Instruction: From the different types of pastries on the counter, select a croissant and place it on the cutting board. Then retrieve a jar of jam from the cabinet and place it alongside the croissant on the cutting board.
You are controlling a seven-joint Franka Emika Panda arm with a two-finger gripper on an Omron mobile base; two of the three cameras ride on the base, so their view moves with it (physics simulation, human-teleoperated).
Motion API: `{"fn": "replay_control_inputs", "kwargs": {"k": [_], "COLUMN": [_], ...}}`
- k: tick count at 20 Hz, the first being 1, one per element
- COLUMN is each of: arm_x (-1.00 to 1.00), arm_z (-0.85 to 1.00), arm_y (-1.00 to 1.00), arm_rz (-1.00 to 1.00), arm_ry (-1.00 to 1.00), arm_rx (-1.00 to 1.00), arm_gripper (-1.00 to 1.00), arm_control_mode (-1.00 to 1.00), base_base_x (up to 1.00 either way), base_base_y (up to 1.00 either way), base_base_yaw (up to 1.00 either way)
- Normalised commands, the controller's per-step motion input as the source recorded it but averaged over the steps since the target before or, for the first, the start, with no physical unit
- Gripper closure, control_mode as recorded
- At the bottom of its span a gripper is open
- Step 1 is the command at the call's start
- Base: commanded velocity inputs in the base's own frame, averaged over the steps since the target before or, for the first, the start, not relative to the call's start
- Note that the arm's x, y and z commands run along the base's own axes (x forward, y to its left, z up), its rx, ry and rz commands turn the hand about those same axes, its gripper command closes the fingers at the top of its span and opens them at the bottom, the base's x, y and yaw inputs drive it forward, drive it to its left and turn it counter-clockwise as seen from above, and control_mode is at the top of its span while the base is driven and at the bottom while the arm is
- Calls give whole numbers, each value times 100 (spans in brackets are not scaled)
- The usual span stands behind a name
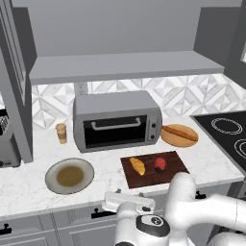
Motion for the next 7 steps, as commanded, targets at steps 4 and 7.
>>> {"fn": "replay_control_inputs", "kwargs": {"k": [4,7], "arm_x": [0,0], "arm_z": [0,0], "arm_y": [0,0], "arm_rz": [0,0], "arm_ry": [0,0], "arm_rx": [0,0], "arm_gripper": [-100,-100], "arm_control_mode": [-100,-100], "base_base_x": [0,0], "base_base_y": [0,0], "base_base_yaw": [0,0]}}
